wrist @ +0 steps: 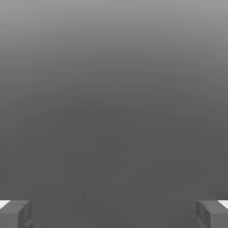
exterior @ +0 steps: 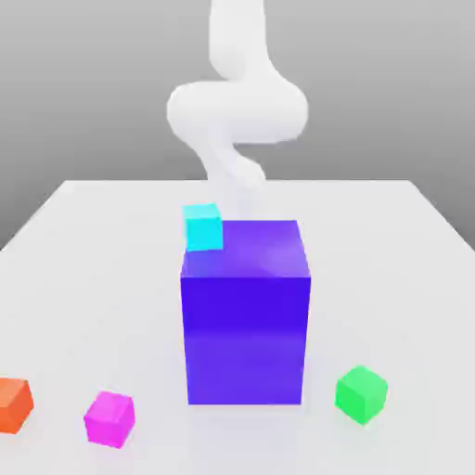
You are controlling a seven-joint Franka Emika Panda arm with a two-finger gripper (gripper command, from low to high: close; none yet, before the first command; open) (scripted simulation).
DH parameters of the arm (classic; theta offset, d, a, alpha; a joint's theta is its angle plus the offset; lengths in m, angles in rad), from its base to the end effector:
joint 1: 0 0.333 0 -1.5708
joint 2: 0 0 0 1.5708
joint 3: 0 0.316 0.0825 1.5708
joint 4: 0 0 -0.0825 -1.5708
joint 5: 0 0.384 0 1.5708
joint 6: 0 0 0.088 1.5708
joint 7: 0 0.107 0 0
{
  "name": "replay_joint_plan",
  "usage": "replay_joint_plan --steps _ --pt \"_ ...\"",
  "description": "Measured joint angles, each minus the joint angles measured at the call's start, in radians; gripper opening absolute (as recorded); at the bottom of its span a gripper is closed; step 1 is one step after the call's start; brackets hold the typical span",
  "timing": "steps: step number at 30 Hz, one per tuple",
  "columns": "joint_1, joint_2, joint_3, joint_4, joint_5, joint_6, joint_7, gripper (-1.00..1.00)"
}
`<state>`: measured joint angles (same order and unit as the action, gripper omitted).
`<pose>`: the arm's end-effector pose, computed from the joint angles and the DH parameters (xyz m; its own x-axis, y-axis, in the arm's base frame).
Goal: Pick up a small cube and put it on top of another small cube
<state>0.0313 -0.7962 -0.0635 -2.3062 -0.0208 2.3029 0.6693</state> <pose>0.3482 -0.0219 0.7055 0.5418 -0.6418 0.5427 -0.4469 -0.7668 -0.4607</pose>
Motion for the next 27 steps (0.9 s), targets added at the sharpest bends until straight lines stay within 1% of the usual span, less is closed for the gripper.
replay_joint_plan --steps 13,27 --pt "0.173 0.066 -0.332 -0.038 -0.106 0.037 -0.684 0.00" --pt "0.410 0.220 -0.703 -0.090 -0.204 0.120 -1.416 0.00"
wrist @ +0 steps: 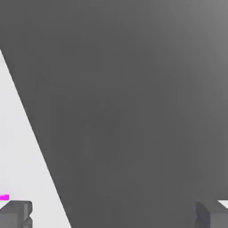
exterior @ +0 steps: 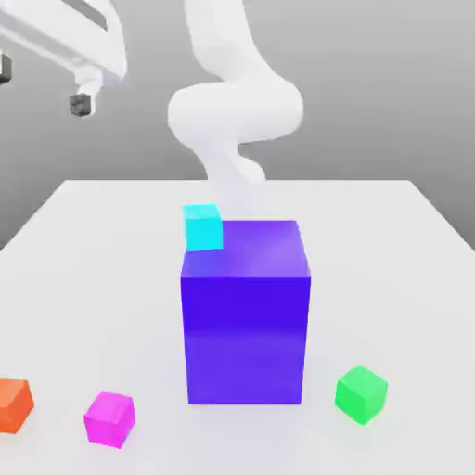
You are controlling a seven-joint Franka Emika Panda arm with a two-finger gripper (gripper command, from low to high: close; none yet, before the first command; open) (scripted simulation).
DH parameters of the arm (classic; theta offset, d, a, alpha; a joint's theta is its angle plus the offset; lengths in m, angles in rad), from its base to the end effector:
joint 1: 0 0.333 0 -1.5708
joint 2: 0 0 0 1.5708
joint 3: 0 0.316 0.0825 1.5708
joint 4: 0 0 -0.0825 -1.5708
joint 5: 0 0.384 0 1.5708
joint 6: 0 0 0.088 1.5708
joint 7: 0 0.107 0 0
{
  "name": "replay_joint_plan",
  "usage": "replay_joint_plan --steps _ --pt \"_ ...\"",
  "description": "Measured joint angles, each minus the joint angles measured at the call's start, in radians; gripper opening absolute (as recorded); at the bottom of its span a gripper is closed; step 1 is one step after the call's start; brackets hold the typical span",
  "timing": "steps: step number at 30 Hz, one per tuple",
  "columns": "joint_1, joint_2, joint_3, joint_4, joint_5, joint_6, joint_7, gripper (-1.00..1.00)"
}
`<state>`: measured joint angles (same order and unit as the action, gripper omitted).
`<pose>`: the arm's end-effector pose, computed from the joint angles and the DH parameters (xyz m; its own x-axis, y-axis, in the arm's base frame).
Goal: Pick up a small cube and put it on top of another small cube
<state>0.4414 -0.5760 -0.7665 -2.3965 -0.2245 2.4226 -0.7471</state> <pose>0.4236 -0.1798 0.5141 0.7327 0.5024 0.4590 0.4753 -0.8606 0.1832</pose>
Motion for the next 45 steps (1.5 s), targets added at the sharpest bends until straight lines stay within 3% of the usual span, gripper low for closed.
replay_joint_plan --steps 11,17,23,28,33,34,40,45 --pt "0.304 0.177 -0.375 -0.048 -0.042 0.100 -0.592 0.00" --pt "0.622 0.265 -0.716 -0.075 -0.075 0.163 -0.904 0.00" --pt "0.986 0.195 -1.114 -0.083 -0.343 0.178 -1.048 0.00" --pt "1.168 0.097 -1.333 -0.076 -0.594 0.160 -1.132 0.00" --pt "1.341 -0.040 -1.550 -0.018 -0.814 0.208 -1.016 0.00" --pt "1.361 -0.058 -1.575 -0.009 -0.841 0.214 -0.998 -1.00" --pt "1.370 -0.067 -1.587 -0.005 -0.857 0.216 -0.988 -1.00" --pt "1.237 0.035 -1.422 -0.054 -0.703 0.169 -1.094 -1.00"
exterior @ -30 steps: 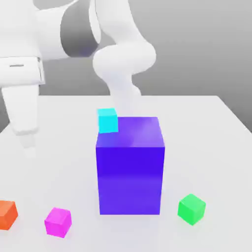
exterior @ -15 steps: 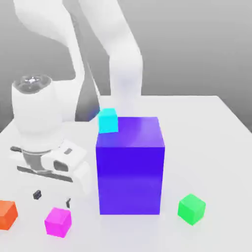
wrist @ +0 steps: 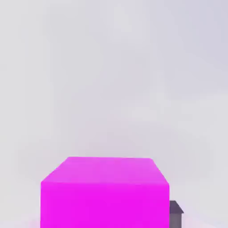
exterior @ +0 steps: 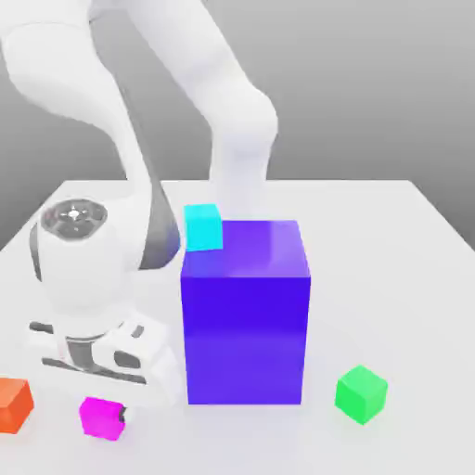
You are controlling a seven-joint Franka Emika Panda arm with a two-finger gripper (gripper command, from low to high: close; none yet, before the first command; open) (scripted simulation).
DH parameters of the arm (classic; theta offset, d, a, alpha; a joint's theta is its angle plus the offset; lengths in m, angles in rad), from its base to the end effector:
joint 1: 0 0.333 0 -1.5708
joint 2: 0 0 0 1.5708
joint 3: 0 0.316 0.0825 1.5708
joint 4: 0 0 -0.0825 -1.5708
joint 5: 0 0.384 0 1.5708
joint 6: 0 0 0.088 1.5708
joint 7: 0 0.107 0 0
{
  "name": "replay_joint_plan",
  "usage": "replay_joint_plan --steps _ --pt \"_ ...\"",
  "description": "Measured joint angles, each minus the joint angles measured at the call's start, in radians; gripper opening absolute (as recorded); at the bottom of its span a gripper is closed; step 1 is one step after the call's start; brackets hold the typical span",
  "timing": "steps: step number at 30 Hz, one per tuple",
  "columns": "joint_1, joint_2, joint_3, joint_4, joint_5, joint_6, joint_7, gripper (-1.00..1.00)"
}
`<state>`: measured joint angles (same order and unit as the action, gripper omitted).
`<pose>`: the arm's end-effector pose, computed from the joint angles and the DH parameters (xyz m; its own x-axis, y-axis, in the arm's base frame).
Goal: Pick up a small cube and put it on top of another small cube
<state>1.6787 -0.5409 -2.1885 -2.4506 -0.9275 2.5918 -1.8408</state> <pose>0.4270 -0.1729 0.1721 -0.5088 0.8609 -0.0024 0.8609 0.5088 0.0032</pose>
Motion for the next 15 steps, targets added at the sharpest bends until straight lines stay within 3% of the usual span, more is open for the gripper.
replay_joint_plan --steps 7,15 --pt "-0.203 0.009 0.398 -0.050 0.276 -0.036 0.044 -1.00" --pt "-0.236 0.024 0.722 -0.093 0.475 -0.045 0.404 -1.00"
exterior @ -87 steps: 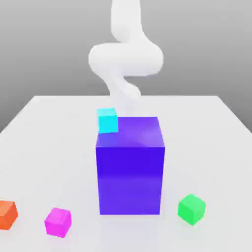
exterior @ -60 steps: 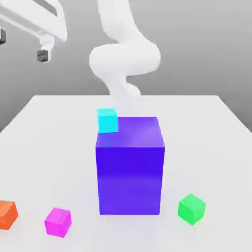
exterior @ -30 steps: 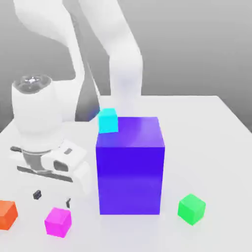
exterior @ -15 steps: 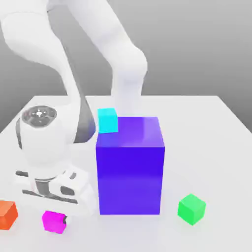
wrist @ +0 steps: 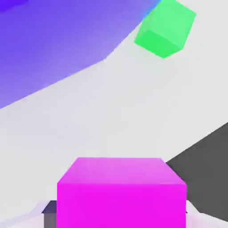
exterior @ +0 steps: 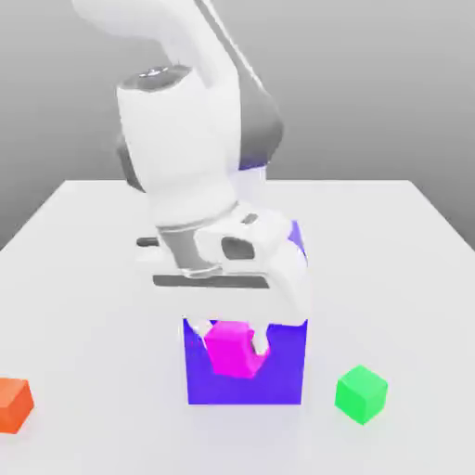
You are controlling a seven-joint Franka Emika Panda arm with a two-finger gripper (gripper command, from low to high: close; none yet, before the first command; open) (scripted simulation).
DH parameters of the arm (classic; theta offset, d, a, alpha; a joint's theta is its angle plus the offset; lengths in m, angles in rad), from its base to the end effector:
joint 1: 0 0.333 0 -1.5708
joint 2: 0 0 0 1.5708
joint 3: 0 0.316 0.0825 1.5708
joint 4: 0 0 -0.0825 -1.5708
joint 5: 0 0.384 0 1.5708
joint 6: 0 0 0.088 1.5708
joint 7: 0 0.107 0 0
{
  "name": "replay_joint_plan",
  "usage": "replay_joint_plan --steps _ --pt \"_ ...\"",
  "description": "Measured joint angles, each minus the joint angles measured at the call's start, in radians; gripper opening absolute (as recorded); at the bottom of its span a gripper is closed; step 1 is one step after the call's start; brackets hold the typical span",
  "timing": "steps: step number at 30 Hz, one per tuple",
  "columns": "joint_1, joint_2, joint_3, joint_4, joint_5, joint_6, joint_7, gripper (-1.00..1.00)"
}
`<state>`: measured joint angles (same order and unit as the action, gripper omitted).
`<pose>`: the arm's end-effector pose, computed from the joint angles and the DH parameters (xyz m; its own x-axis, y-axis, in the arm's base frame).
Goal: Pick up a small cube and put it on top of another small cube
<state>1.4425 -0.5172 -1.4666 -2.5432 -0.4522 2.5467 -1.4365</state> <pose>0.4573 0.0184 0.3051 -0.2098 0.9495 0.2331 0.9716 0.1758 0.1583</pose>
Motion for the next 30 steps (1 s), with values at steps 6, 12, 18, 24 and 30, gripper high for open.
replay_joint_plan --steps 6,12,18,24,30 --pt "0.072 0.098 0.147 -0.044 0.138 0.035 0.336 -1.00" --pt "0.183 0.267 0.209 -0.092 0.276 0.086 0.624 -1.00" --pt "0.250 0.482 0.207 -0.115 0.408 0.107 0.704 -1.00" --pt "0.138 0.642 0.369 -0.097 0.714 0.150 0.483 -1.00" --pt "-0.034 0.771 0.590 -0.079 0.976 0.199 0.296 -1.00"
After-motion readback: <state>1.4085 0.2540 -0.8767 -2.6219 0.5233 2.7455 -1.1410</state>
